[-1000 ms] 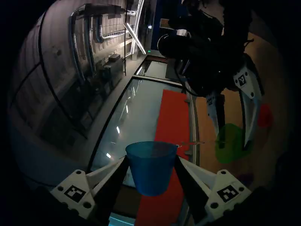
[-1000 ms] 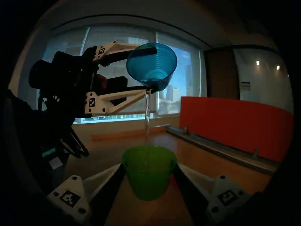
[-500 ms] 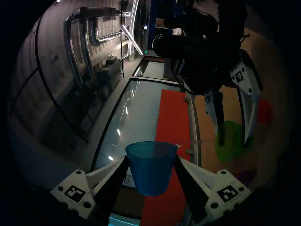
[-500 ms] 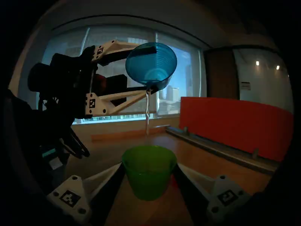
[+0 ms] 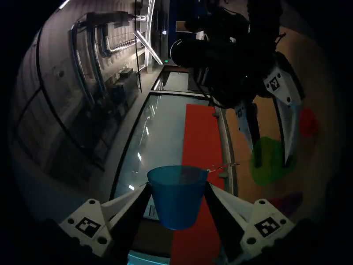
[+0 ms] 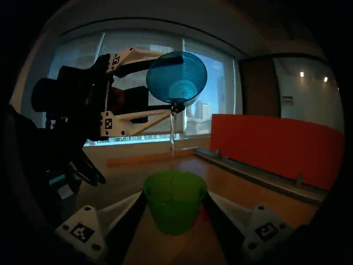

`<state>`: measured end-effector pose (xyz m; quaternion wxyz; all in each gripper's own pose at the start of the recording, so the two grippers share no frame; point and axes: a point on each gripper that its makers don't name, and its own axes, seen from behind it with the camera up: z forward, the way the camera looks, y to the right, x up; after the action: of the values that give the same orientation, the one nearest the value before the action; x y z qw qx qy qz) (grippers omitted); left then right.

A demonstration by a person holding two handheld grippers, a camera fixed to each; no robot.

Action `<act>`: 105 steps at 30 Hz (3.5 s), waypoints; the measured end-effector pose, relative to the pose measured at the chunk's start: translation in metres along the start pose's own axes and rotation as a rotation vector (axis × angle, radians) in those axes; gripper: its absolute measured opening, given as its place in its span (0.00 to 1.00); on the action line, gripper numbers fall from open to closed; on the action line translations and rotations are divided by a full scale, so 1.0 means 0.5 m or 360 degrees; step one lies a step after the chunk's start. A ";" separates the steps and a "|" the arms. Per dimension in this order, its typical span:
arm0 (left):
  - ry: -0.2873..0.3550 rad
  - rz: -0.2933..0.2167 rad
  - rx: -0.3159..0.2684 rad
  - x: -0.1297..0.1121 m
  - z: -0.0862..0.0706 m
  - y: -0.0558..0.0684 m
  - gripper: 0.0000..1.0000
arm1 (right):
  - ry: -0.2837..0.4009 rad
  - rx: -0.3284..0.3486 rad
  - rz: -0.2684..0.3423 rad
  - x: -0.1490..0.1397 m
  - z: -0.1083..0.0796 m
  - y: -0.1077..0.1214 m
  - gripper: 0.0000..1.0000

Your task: Pour water

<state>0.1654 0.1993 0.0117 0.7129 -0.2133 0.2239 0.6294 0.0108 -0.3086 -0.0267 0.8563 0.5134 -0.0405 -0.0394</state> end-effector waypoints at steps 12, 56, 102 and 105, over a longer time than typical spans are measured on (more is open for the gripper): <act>-0.0008 0.0089 -0.0009 0.000 -0.003 0.000 0.85 | 0.0004 -0.0001 -0.0001 0.003 0.000 0.000 0.90; -0.0007 0.0163 -0.0014 0.012 -0.001 0.005 0.85 | 0.0015 -0.0015 -0.0004 0.006 -0.004 0.010 0.90; -0.0008 -0.2000 -0.0054 -0.086 0.008 0.077 0.84 | 0.0104 -0.0083 -0.0047 0.043 -0.035 0.031 0.89; 0.0012 -0.2096 -0.0062 -0.082 0.009 0.079 0.84 | 0.0105 -0.0088 -0.0050 0.047 -0.036 0.032 0.89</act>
<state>0.1219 0.1737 0.0382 0.9442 -0.3208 0.0377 0.0649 0.0364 -0.2879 -0.0205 0.8704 0.4910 -0.0029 -0.0368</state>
